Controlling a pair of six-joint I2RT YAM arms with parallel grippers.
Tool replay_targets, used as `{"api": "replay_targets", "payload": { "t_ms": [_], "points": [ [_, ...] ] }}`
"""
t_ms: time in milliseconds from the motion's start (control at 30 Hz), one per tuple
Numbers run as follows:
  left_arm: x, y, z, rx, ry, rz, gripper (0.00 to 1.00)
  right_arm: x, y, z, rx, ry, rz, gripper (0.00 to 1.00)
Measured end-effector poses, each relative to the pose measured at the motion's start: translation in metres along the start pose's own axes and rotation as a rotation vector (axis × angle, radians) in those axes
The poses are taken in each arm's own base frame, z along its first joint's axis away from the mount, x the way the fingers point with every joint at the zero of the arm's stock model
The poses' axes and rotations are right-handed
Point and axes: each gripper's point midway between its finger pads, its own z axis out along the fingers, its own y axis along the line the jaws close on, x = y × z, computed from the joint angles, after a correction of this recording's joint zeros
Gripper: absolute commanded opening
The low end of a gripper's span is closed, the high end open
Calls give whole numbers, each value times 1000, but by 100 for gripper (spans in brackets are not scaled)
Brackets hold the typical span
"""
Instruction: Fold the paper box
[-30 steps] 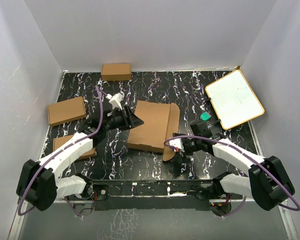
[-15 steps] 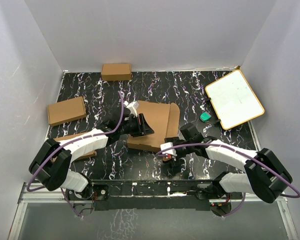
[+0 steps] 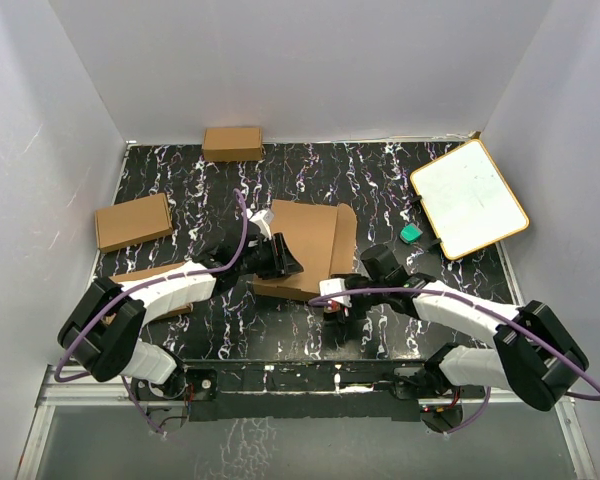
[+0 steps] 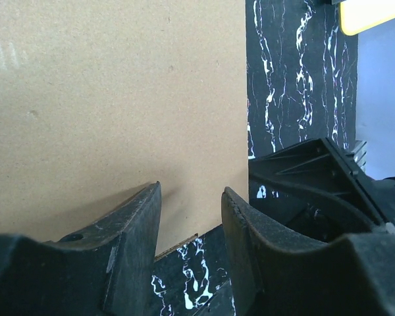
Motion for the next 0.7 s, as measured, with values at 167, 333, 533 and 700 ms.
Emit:
{"api": "replay_targets", "payload": {
  "t_ms": [167,333,533,700],
  "points": [
    [0,2,0,-7,-6,0,40,4,-11,-9,51,4,38,54],
    [0,3,0,-6,-8,1,40,10,-17,-14,79,8,88,52],
    [1,3,0,-7,-7,3,40,15,-20,-18,100,9,174,52],
    [1,3,0,-7,-7,4,40,20,-17,-15,91,17,256,52]
  ]
}}
